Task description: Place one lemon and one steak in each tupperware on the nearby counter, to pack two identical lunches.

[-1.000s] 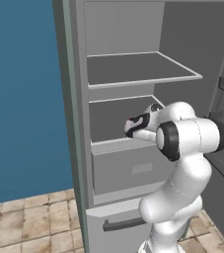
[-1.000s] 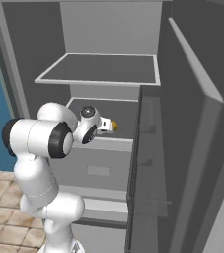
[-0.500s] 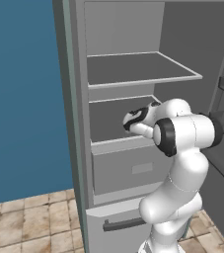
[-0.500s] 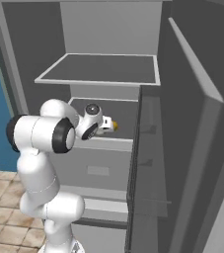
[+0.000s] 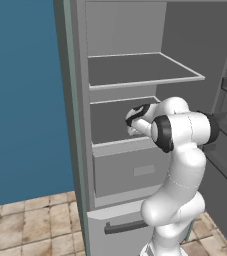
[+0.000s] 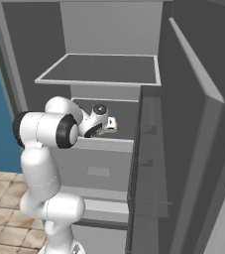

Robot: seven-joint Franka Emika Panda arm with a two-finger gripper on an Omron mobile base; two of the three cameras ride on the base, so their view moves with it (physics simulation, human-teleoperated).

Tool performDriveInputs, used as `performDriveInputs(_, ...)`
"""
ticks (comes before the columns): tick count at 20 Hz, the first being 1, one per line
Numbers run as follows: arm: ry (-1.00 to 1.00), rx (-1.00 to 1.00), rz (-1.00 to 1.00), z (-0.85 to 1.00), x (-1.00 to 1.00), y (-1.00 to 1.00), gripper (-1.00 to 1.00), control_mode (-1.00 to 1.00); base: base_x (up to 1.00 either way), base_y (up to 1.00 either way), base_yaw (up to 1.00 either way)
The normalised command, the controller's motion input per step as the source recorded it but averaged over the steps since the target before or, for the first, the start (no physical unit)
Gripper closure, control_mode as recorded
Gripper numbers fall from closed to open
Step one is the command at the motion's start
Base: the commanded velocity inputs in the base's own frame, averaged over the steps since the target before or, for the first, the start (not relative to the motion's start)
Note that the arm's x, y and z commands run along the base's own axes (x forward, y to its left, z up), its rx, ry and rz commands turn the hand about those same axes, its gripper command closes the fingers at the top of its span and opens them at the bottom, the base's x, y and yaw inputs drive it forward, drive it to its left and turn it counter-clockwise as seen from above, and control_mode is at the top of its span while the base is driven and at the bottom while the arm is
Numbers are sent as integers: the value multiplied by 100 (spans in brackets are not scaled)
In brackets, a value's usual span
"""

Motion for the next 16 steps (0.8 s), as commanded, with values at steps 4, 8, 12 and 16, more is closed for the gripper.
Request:
performDriveInputs(4, 2, 0, 6, -24, 30, 0, -100, -100, 0, 0, 0)
performDriveInputs(8, 3, 0, 4, -32, 26, 3, -100, -100, 0, 0, 0)
performDriveInputs(12, 6, -4, 5, -57, 9, 31, 100, -100, 0, 0, 0)
performDriveInputs(16, 2, -6, 4, -45, 5, 38, 100, -100, 0, 0, 0)
